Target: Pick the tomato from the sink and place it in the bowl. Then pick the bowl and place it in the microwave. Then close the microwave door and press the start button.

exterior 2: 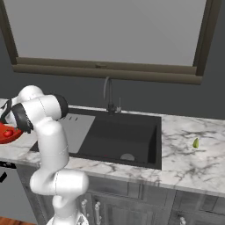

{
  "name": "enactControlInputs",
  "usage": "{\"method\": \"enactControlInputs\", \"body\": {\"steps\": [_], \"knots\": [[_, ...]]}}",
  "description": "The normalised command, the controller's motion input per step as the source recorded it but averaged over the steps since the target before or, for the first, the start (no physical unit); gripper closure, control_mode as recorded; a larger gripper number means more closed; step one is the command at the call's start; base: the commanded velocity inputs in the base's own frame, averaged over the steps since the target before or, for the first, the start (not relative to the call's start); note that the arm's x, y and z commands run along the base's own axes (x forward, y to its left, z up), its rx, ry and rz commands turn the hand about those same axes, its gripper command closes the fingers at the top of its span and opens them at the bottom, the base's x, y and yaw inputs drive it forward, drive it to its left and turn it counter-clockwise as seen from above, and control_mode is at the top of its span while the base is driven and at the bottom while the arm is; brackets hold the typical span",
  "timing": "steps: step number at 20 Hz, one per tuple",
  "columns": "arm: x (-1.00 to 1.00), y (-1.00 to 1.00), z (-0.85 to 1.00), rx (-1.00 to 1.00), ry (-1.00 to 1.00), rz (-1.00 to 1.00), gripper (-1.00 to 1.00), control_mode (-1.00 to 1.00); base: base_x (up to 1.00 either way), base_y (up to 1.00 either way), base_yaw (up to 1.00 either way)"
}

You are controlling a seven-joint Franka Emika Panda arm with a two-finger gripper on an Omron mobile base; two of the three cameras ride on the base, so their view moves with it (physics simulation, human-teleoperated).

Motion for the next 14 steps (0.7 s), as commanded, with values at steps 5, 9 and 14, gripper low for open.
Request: {"method": "enactControlInputs", "body": {"steps": [5,9,14], "knots": [[0.00,-0.09,0.00,0.02,0.03,-0.03,1.00,-1.00,0.00,0.00,0.00],[0.00,-0.44,0.28,0.09,0.02,-0.13,1.00,-1.00,0.00,0.00,0.00],[0.00,-0.73,0.92,0.12,0.03,-0.13,1.00,-1.00,0.00,0.00,0.00]]}}
